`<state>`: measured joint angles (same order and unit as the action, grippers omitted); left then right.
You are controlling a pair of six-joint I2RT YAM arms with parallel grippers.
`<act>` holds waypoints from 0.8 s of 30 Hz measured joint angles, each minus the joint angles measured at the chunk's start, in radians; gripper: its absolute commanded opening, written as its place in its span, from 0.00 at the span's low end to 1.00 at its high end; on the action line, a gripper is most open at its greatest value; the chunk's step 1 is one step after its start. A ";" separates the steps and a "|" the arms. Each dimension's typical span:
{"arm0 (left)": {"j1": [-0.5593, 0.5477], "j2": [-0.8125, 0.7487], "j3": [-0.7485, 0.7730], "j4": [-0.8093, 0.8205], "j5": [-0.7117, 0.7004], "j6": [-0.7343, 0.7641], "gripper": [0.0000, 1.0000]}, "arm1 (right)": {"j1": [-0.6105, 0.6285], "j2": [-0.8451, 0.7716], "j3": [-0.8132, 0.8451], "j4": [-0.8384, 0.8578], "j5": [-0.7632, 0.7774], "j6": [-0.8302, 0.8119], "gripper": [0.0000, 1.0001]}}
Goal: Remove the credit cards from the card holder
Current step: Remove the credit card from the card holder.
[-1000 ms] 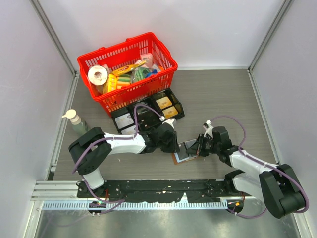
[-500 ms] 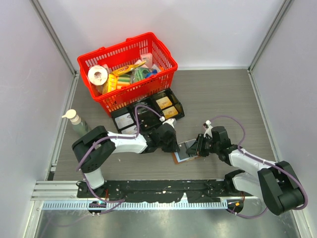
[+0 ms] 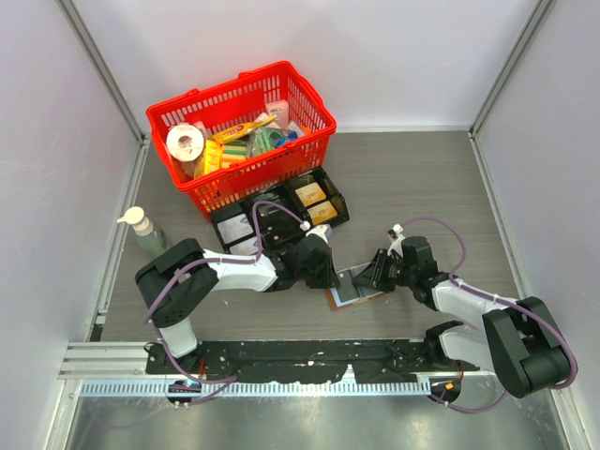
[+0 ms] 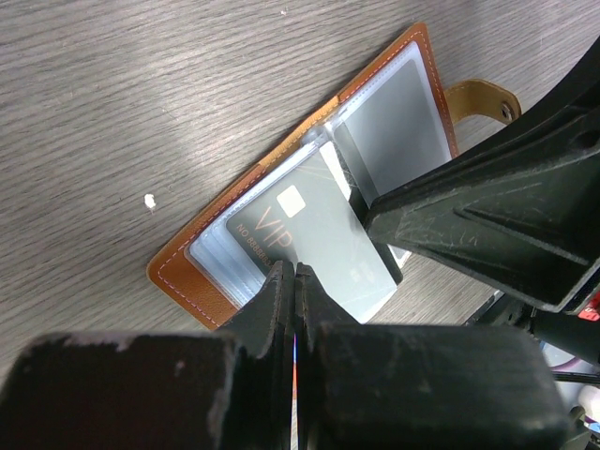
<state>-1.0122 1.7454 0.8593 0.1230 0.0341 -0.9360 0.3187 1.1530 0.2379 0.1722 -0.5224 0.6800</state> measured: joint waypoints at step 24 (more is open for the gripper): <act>0.000 -0.002 -0.008 0.010 0.000 -0.001 0.00 | -0.039 0.085 -0.007 0.070 -0.047 0.004 0.20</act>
<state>-1.0122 1.7435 0.8516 0.1333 0.0338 -0.9367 0.2794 1.2381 0.2310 0.2424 -0.5694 0.6838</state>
